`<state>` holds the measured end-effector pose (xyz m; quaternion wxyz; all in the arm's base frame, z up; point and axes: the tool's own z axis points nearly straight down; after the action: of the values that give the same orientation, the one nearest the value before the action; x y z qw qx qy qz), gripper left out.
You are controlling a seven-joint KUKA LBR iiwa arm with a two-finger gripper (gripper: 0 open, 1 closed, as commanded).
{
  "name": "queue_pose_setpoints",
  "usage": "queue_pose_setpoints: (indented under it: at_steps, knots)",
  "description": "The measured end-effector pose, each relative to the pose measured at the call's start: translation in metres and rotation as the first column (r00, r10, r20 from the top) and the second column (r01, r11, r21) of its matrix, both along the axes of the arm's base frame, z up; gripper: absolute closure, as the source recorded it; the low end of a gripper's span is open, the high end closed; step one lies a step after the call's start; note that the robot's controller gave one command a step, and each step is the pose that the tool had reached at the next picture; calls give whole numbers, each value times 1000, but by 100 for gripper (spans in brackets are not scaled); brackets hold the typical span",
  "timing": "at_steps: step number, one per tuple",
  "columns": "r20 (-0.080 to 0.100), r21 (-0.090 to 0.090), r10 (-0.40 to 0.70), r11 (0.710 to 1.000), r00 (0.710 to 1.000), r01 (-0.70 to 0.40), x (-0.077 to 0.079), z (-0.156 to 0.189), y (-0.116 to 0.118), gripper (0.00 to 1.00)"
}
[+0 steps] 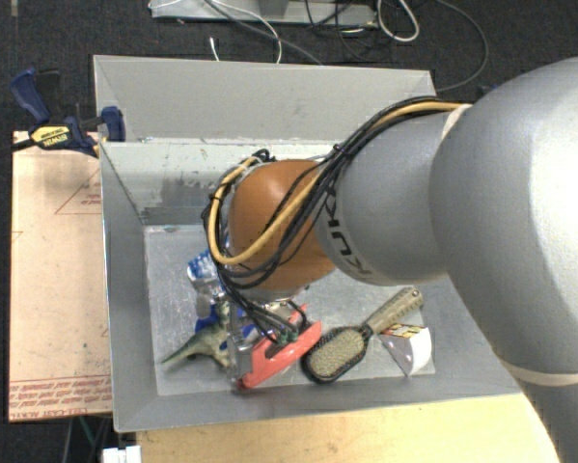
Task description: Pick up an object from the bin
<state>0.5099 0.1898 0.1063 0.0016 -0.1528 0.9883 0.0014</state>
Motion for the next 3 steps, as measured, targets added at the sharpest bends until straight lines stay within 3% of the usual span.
queue_pose_setpoints:
  at_steps: [1,2,3]
  knots:
    - [3,2,112,994,994,-112,2,-34,-4,100]
    - [3,2,112,994,994,-112,2,-34,-4,100]
    - [5,3,247,969,969,-247,36,57,-39,100]
